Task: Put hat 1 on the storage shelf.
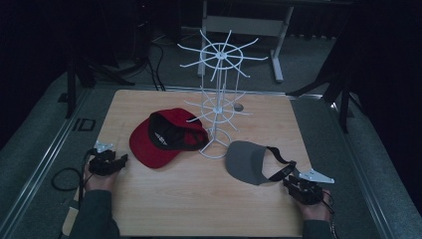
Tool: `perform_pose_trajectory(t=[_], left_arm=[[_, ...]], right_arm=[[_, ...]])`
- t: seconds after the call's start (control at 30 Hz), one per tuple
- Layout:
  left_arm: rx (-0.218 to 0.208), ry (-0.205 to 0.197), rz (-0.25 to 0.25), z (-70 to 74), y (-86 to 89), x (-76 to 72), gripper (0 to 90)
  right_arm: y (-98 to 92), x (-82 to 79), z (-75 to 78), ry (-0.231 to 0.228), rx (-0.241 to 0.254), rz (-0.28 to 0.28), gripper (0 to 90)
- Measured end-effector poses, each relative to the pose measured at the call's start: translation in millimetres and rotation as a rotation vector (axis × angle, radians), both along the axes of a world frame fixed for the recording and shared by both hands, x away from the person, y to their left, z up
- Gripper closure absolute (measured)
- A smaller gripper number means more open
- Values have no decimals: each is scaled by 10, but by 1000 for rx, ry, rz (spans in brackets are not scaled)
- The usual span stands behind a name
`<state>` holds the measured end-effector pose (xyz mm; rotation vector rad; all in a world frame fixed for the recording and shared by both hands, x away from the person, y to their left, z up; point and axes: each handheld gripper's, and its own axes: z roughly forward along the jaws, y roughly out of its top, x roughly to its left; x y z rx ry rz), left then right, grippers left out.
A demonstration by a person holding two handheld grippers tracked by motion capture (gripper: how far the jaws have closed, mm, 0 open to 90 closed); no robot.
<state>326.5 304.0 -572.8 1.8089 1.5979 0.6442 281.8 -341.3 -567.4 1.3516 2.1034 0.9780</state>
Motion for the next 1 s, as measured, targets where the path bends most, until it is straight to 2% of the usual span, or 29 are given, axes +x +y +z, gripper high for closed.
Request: perform_pose_trajectory(t=[0.17,0.27,0.37,0.43,0.83,1.0], left_arm=[[-4,-9,2,-9,10,13,493],[-43,-3,10,0,51,25,506],[-59,27,57,41,108,40,550],[-87,20,51,86,135,44,564],[-49,-60,-33,469,61,213,569],[-28,-74,-70,599,-8,305,605]], right_arm=[[14,-4,-1,-1,-2,8,630],[15,-4,-1,0,0,9,622],[8,4,0,5,5,17,615],[8,4,0,6,5,19,609],[18,7,0,10,11,29,564],[18,9,0,11,13,31,554]])
